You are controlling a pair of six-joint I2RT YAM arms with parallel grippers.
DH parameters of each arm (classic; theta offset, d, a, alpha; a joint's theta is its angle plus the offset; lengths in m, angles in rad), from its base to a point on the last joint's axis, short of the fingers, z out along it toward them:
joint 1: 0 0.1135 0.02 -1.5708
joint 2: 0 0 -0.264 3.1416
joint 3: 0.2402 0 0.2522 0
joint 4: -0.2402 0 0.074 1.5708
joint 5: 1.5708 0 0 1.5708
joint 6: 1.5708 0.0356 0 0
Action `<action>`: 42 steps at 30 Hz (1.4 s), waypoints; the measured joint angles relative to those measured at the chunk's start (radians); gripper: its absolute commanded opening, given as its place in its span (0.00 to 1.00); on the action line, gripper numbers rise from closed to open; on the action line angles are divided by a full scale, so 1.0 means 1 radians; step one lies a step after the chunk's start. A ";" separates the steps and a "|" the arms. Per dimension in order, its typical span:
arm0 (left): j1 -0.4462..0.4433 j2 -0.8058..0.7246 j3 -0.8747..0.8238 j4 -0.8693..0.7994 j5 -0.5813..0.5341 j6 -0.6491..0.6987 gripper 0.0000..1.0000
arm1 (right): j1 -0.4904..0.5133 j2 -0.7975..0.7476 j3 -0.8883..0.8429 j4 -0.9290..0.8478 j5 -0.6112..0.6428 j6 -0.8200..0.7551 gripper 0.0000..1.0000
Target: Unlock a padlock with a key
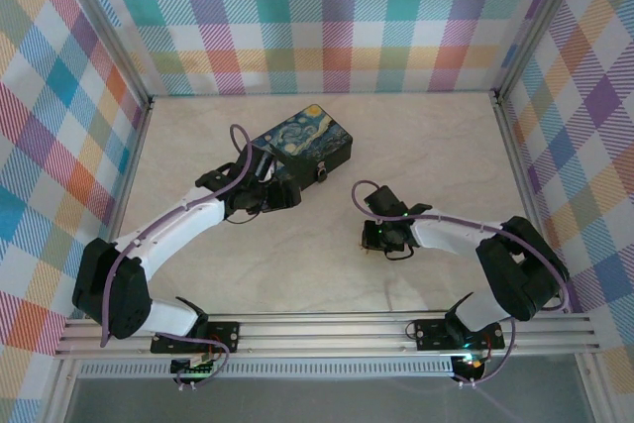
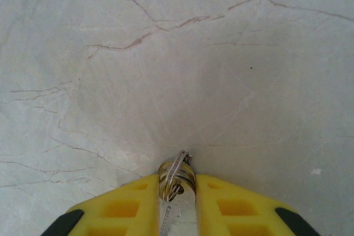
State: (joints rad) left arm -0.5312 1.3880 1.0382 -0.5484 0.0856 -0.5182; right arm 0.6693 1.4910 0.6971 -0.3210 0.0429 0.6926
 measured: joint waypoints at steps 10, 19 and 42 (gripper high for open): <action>0.000 -0.010 -0.030 0.010 0.028 -0.002 0.75 | 0.004 -0.019 -0.036 0.058 -0.006 0.063 0.02; -0.052 -0.001 -0.086 0.082 0.102 -0.069 0.75 | 0.020 -0.116 -0.135 0.179 -0.103 0.143 0.00; -0.114 0.094 -0.177 0.475 0.301 -0.453 0.72 | 0.018 -0.221 -0.148 0.295 -0.172 0.333 0.00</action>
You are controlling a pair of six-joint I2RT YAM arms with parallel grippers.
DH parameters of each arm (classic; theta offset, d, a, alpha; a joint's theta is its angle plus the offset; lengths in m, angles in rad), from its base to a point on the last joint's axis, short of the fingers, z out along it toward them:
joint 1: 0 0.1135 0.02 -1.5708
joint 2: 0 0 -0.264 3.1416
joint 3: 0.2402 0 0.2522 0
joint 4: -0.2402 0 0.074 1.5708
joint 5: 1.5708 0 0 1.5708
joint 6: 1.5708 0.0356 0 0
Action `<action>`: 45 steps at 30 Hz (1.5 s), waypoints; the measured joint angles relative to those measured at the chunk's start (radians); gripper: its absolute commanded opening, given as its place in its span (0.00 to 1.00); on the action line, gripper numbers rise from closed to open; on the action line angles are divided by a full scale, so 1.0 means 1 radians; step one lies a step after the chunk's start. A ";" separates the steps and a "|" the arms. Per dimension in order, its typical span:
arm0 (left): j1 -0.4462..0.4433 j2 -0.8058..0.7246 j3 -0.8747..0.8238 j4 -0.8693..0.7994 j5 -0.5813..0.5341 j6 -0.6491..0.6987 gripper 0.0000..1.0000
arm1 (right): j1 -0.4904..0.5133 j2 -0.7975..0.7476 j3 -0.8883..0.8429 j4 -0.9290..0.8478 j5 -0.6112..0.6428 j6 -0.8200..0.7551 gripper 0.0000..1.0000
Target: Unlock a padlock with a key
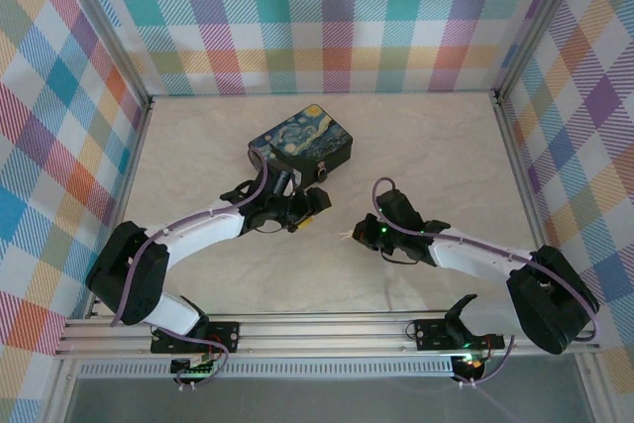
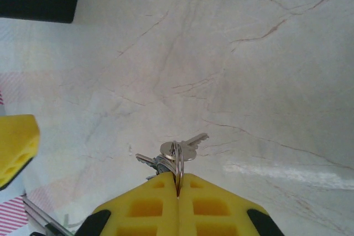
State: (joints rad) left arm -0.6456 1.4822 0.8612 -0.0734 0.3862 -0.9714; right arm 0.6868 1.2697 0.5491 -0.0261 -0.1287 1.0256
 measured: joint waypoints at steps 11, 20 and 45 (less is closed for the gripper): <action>0.000 0.004 -0.036 0.124 0.034 -0.115 0.66 | 0.000 -0.002 0.016 0.048 -0.046 0.060 0.00; 0.000 0.009 -0.068 0.148 0.045 -0.152 0.63 | 0.000 -0.002 0.040 0.094 -0.076 0.068 0.00; 0.000 0.008 -0.068 0.201 0.067 -0.166 0.41 | 0.000 0.030 0.087 0.116 -0.119 0.068 0.00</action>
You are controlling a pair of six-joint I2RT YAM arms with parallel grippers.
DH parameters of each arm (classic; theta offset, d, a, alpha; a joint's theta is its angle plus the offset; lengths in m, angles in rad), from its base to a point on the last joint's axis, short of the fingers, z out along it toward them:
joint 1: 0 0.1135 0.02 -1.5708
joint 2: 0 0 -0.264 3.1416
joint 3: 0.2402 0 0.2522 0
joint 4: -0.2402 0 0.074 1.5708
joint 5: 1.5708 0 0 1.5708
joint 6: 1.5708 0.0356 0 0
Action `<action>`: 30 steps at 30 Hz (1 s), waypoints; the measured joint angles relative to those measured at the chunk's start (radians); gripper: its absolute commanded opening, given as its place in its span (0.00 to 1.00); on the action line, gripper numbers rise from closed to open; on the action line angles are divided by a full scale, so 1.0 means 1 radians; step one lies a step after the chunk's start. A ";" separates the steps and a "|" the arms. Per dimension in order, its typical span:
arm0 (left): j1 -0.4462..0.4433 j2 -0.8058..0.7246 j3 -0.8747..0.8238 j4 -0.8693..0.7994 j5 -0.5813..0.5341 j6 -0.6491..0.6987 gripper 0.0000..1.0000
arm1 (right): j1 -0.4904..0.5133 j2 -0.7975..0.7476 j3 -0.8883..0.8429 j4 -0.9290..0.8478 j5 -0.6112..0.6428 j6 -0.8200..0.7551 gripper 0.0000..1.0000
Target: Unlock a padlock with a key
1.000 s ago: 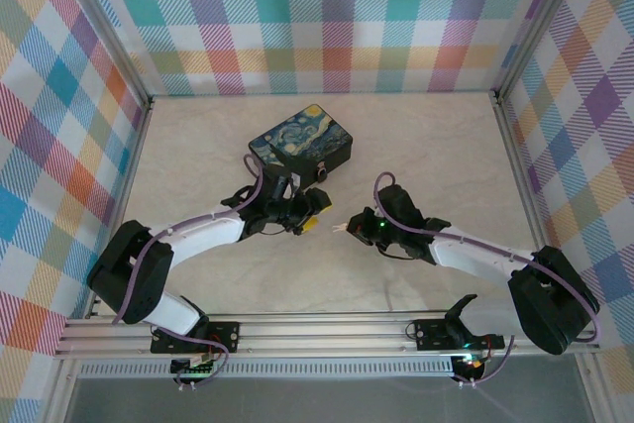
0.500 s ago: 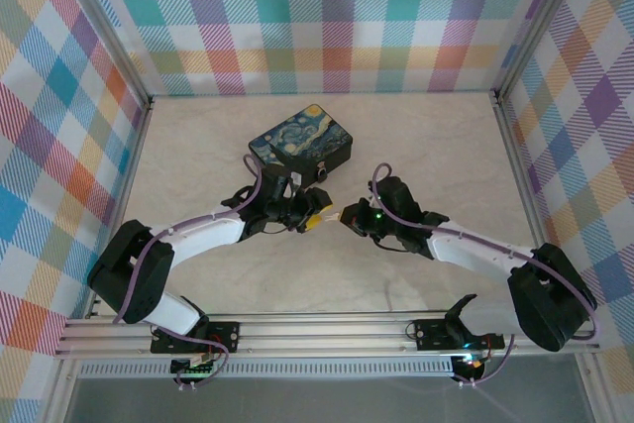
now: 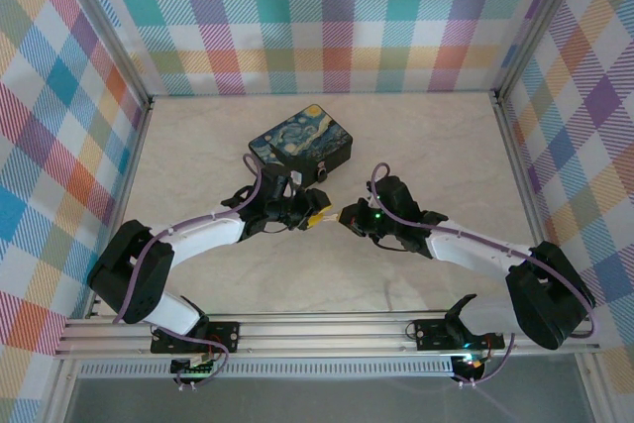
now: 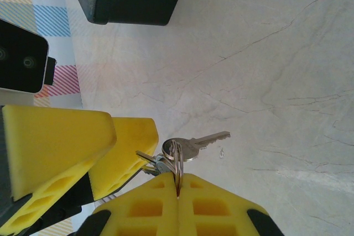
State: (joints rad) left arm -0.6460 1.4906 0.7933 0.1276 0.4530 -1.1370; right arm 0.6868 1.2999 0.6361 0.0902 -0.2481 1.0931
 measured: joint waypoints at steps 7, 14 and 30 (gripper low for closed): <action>0.000 -0.002 0.000 0.000 0.001 0.000 0.32 | 0.000 0.000 0.000 0.000 0.000 0.000 0.00; 0.000 -0.014 0.000 -0.001 0.002 0.008 0.28 | 0.000 0.000 0.000 0.000 0.000 0.011 0.00; 0.000 -0.041 0.000 -0.002 0.002 0.019 0.24 | 0.000 -0.001 0.000 0.016 0.001 0.035 0.00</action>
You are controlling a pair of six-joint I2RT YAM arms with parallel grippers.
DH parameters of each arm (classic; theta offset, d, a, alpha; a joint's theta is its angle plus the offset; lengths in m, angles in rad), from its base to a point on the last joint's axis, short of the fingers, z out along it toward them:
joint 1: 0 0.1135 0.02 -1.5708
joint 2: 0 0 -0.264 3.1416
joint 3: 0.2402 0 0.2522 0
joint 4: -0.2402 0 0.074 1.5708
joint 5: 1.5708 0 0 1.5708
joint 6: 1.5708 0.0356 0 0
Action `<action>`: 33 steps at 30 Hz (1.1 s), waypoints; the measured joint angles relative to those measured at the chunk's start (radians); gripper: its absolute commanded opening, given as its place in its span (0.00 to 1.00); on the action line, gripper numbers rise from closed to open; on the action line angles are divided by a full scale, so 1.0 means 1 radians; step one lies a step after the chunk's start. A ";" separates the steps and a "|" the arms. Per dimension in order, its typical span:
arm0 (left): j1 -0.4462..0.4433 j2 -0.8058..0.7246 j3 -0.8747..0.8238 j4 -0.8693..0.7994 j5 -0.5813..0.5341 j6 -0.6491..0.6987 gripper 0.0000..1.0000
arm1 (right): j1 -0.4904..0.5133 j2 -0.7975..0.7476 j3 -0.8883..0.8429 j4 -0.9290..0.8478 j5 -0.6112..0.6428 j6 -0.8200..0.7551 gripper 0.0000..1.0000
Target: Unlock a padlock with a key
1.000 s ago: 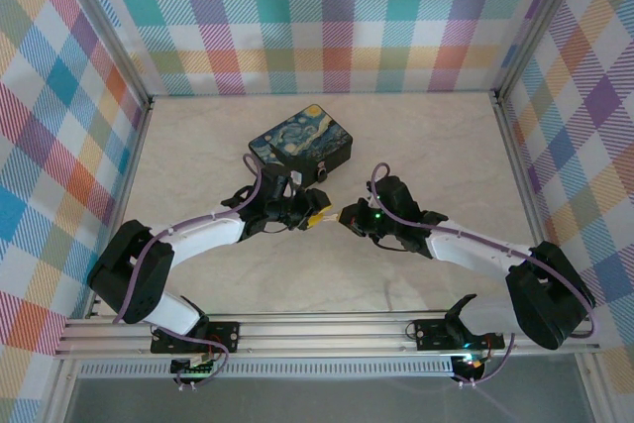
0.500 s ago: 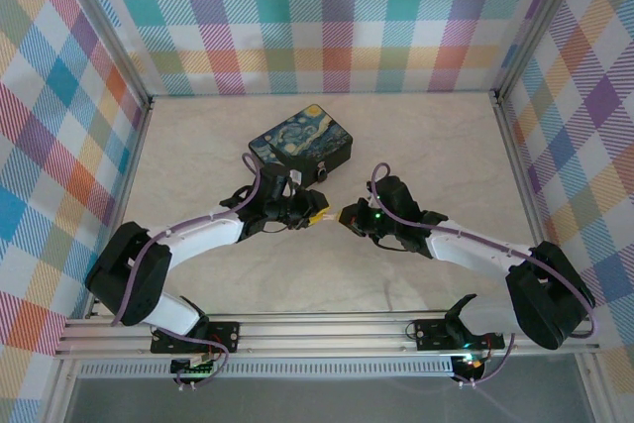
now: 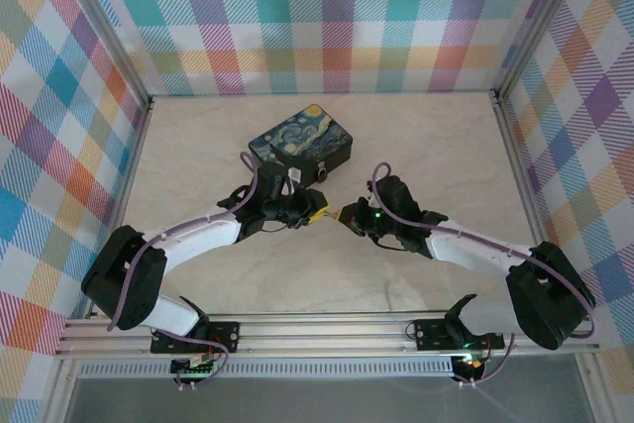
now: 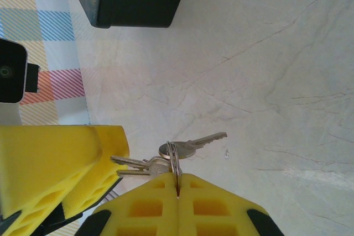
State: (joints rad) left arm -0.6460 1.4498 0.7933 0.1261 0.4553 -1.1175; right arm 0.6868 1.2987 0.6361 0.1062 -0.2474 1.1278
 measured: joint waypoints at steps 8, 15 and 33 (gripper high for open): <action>0.000 0.000 0.000 0.000 0.000 0.011 0.16 | 0.000 0.000 0.000 0.014 0.003 0.017 0.00; 0.000 0.000 0.000 -0.003 0.000 0.012 0.14 | 0.000 -0.011 0.000 0.013 0.003 0.016 0.00; 0.000 -0.004 0.000 -0.058 -0.004 0.061 0.36 | 0.000 -0.032 0.000 0.003 0.011 0.006 0.00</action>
State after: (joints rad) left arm -0.6456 1.4460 0.7933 0.0685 0.4515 -1.0565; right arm 0.6868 1.2667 0.6361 0.1093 -0.2367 1.1339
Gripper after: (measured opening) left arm 0.262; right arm 0.044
